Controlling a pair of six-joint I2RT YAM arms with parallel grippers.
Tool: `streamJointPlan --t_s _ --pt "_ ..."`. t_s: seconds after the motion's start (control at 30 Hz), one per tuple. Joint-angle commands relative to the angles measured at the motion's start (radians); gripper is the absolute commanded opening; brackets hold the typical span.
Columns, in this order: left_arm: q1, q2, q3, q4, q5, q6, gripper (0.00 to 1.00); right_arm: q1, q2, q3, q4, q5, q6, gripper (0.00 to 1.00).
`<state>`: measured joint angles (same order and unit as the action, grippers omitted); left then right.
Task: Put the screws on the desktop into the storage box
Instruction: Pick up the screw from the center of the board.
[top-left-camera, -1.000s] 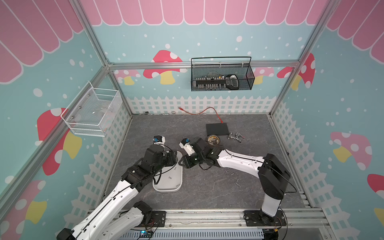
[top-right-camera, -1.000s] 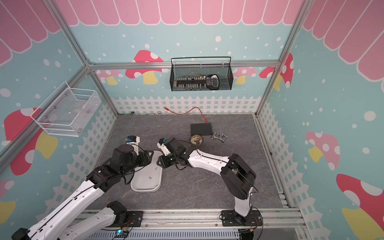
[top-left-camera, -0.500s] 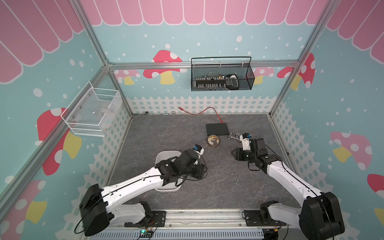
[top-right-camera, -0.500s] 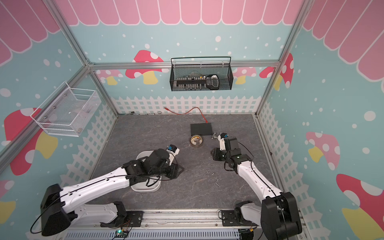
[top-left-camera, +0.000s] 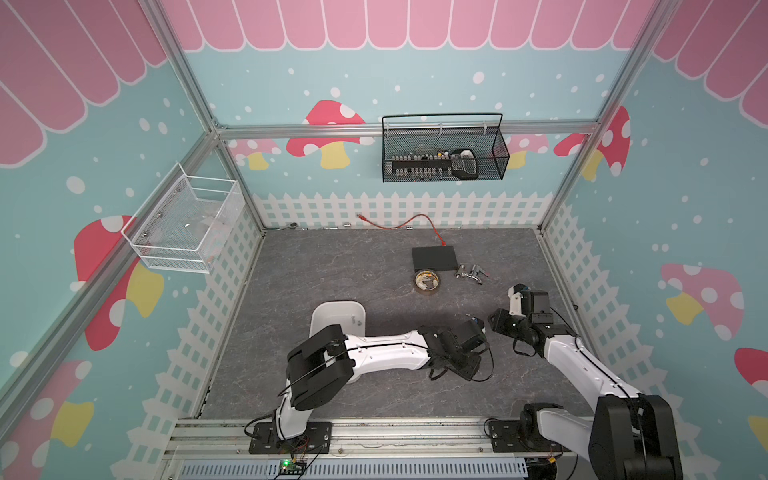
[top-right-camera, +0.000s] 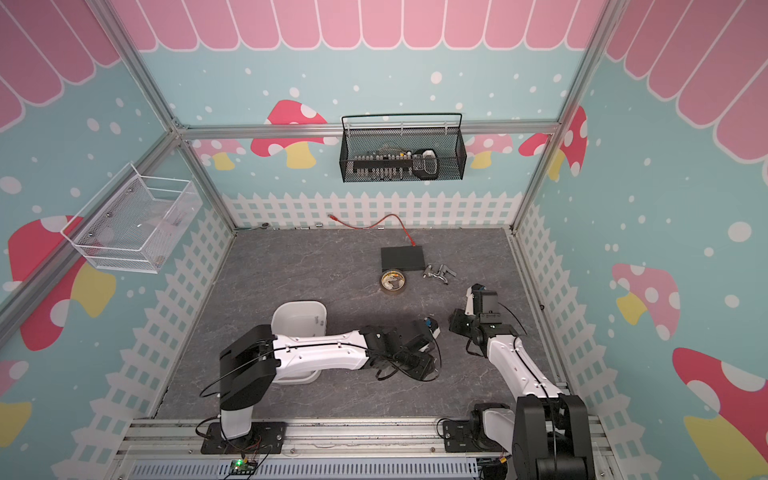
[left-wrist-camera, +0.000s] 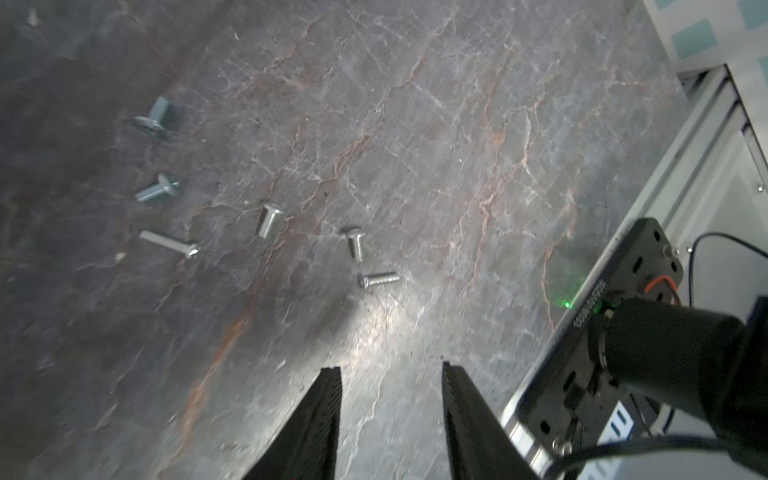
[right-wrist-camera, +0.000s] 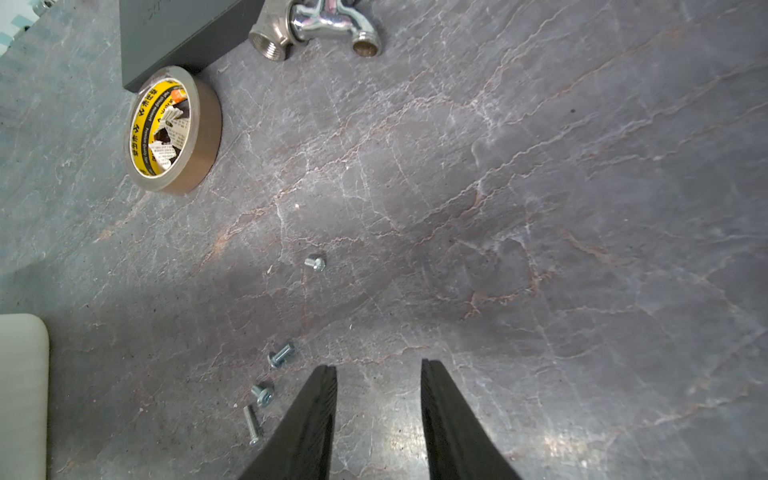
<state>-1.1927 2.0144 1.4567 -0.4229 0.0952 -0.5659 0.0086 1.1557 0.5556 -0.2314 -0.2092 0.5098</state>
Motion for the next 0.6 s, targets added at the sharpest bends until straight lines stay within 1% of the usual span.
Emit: streamJointPlan --t_s 0.0,0.07,0.17,0.27,0.4,0.57 --pt "-0.006 0.066 0.074 -0.051 0.026 -0.109 0.44 -0.011 -0.015 -0.021 0.036 -0.007 0.009 0.4" --pt "-0.014 0.127 0.142 -0.101 0.025 -0.127 0.44 -0.012 -0.009 -0.023 0.044 -0.017 0.009 0.4" --pt "-0.031 0.222 0.265 -0.199 -0.021 -0.141 0.44 -0.012 -0.002 -0.022 0.046 -0.045 0.008 0.4" --pt "-0.038 0.28 0.346 -0.266 -0.061 -0.148 0.44 -0.012 -0.017 -0.032 0.052 -0.05 0.009 0.4" --pt "-0.04 0.306 0.386 -0.32 -0.1 -0.157 0.44 -0.012 -0.03 -0.044 0.061 -0.054 0.01 0.4" --pt "-0.041 0.304 0.384 -0.339 -0.132 -0.159 0.44 -0.012 -0.011 -0.042 0.066 -0.079 0.01 0.4"
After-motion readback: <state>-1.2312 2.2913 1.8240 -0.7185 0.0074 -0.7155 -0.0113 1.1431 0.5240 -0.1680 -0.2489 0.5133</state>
